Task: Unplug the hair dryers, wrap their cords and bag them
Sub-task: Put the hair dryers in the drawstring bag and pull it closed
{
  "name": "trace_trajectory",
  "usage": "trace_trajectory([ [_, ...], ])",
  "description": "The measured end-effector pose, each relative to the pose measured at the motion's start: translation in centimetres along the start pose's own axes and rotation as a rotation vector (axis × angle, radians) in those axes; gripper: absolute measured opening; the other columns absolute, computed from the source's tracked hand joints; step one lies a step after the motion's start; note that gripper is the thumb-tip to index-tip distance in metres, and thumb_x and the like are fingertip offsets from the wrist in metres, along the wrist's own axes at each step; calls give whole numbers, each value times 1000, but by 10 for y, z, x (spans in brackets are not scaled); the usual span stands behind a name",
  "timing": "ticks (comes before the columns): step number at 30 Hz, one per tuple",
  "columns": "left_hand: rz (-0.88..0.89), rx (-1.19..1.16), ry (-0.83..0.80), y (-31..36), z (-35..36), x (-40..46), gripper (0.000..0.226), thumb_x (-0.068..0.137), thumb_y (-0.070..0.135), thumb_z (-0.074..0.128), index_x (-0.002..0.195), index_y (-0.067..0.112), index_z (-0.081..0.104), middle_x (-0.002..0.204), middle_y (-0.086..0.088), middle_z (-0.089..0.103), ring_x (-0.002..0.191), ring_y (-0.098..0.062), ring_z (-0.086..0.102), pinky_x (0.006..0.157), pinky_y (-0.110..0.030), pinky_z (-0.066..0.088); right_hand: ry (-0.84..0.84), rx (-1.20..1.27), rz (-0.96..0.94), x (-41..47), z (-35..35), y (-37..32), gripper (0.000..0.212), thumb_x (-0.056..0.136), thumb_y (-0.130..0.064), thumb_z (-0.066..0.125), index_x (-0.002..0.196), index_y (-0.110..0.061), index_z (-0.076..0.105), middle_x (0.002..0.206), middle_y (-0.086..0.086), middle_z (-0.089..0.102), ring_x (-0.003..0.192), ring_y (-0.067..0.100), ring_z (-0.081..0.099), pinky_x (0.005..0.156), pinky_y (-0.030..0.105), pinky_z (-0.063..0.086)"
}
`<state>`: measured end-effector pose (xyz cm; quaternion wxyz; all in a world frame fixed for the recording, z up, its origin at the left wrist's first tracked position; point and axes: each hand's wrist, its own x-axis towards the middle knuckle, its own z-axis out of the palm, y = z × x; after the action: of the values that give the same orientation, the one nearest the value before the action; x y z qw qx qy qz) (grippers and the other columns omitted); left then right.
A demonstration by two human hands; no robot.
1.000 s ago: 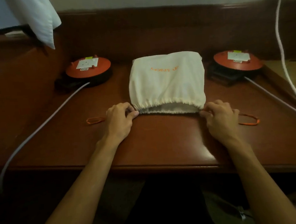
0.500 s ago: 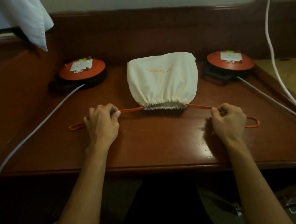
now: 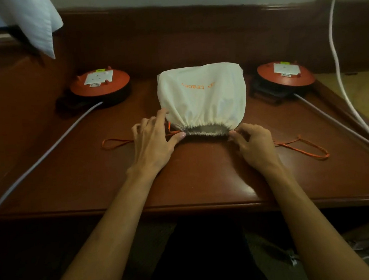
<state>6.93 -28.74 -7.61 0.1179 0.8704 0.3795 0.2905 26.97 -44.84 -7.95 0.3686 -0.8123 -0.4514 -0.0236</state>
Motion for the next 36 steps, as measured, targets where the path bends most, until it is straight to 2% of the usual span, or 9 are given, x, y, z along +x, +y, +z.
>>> trace_trajectory([
  [3,38,-13,16,2,0,-3,31,93,50,67,117,32,59,98,3,70,100,-22,63,94,-40,33,6,72,-3,-5,-1,-2,22,98,-24,63,81,-14,73,68,-4,68,60,14,62,61,36,53],
  [6,34,-39,33,2,0,-5,21,94,45,68,109,31,63,82,8,63,88,-19,61,86,-36,32,16,92,2,-6,-1,-2,23,98,-24,63,80,-14,73,64,-5,67,55,11,60,59,38,54],
  [11,19,-23,72,-1,0,-8,19,95,41,69,86,24,67,78,7,66,86,-19,64,84,-35,32,38,67,43,-7,-2,-2,22,97,-27,64,81,-19,76,61,-6,66,57,17,62,59,41,55],
  [16,-21,-10,141,-2,-3,-8,18,93,34,73,84,20,65,100,3,66,101,-24,54,80,-35,30,47,6,95,-6,-3,-5,23,97,-30,64,81,-17,74,71,2,68,67,22,61,63,39,52],
  [19,-103,-35,181,-8,-7,-10,18,94,30,72,84,20,60,93,2,66,96,-25,57,78,-37,37,95,6,143,-6,-4,-3,26,97,-31,63,81,-12,70,73,4,67,70,26,62,66,39,53],
  [23,-219,-96,202,-8,-12,-11,22,96,28,70,83,21,55,80,3,60,87,-26,61,75,-44,50,179,1,202,-8,-5,-1,28,97,-31,62,75,-13,64,72,0,62,73,27,60,79,47,52],
  [26,-325,-104,215,-7,-16,-9,18,98,30,68,87,20,57,83,-2,66,85,-27,65,71,-43,53,241,-14,245,-10,-8,-2,27,97,-30,60,75,-14,60,75,-1,57,79,26,57,87,43,44],
  [29,-359,-81,246,-9,-18,-10,15,98,30,67,90,21,58,87,-5,72,86,-28,69,78,-49,57,280,-67,256,-12,-11,-5,25,98,-29,58,79,-13,61,85,5,63,91,28,54,92,45,36],
  [36,-459,-186,254,-13,-16,-8,12,100,29,63,98,17,61,87,-2,73,79,-18,68,56,-26,41,306,-101,293,-12,-9,-3,24,99,-29,57,79,-16,58,91,3,63,99,27,54,98,49,33],
])
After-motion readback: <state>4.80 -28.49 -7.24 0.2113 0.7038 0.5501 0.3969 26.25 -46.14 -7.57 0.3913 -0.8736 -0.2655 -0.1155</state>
